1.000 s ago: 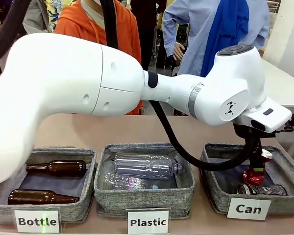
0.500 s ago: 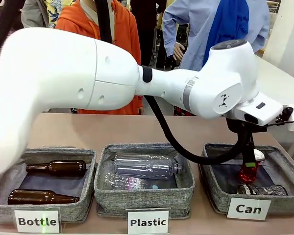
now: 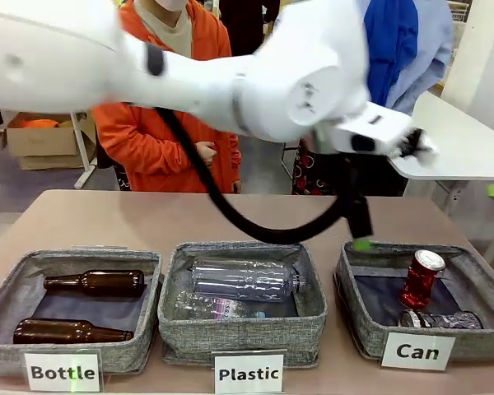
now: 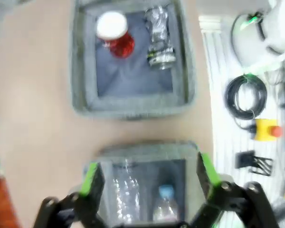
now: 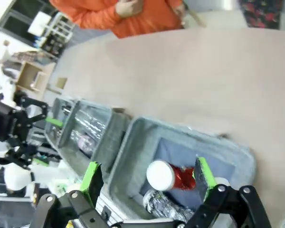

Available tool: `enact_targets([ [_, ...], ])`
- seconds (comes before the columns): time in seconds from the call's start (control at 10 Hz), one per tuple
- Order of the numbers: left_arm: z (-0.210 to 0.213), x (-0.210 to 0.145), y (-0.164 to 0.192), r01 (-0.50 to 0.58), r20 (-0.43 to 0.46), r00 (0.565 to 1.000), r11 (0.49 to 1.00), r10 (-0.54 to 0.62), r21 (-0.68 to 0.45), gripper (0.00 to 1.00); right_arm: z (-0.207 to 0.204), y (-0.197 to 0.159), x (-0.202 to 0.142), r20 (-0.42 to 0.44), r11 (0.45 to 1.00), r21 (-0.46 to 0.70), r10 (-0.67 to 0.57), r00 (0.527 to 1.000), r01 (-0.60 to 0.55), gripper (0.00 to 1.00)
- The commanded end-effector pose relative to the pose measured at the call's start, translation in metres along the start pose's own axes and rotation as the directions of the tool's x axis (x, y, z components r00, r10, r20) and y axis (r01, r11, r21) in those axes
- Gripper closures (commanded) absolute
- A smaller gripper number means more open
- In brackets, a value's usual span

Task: Sort the can waste into the basket.
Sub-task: Pick up the can waste from the table and place it in the right Fabric basket.

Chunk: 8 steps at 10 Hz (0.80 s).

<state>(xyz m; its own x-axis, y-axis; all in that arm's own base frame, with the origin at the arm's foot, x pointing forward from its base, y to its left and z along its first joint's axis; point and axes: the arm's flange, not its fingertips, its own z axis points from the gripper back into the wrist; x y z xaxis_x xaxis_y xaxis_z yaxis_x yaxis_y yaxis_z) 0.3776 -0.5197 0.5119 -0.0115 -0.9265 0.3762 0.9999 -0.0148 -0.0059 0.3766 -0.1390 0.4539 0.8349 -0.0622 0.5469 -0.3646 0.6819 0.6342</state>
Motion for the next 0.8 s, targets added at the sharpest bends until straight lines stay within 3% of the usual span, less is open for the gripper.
enact_targets([
  [0.0,0.052,-0.097,-0.035,-0.232,0.117,0.967,0.972,0.226,0.045,0.0,-0.044,-0.003,0.022,-0.013,0.991,0.133,-0.02,1.0,0.022,0.0],
  [0.1,0.075,-0.135,-0.04,-0.347,0.166,0.925,0.938,0.343,-0.002,0.0,-0.071,0.003,0.025,-0.044,0.987,0.157,-0.026,0.999,0.033,0.0],
  [0.2,0.096,-0.174,-0.044,-0.487,0.218,0.851,0.873,0.478,-0.012,0.0,-0.098,0.01,0.028,-0.073,0.982,0.188,-0.019,0.997,0.032,0.0],
  [0.4,0.139,-0.267,-0.045,-0.713,0.373,0.632,0.698,0.679,-0.064,0.0,-0.149,0.032,0.032,-0.082,0.953,0.297,-0.03,0.996,0.053,0.0],
  [0.5,0.149,-0.314,-0.044,-0.787,0.443,0.479,0.595,0.758,-0.166,0.0,-0.167,0.043,0.03,-0.073,0.946,0.315,-0.051,0.996,0.071,0.0],
  [0.6,0.148,-0.362,-0.042,-0.839,0.474,0.284,0.456,0.833,-0.298,0.0,-0.175,0.051,0.028,-0.117,0.915,0.385,-0.084,0.99,0.123,0.0],
  [0.7,0.136,-0.416,-0.045,-0.838,0.497,0.085,0.332,0.863,-0.433,0.0,-0.173,0.061,0.025,-0.195,0.839,0.492,-0.154,0.969,0.232,0.0],
])
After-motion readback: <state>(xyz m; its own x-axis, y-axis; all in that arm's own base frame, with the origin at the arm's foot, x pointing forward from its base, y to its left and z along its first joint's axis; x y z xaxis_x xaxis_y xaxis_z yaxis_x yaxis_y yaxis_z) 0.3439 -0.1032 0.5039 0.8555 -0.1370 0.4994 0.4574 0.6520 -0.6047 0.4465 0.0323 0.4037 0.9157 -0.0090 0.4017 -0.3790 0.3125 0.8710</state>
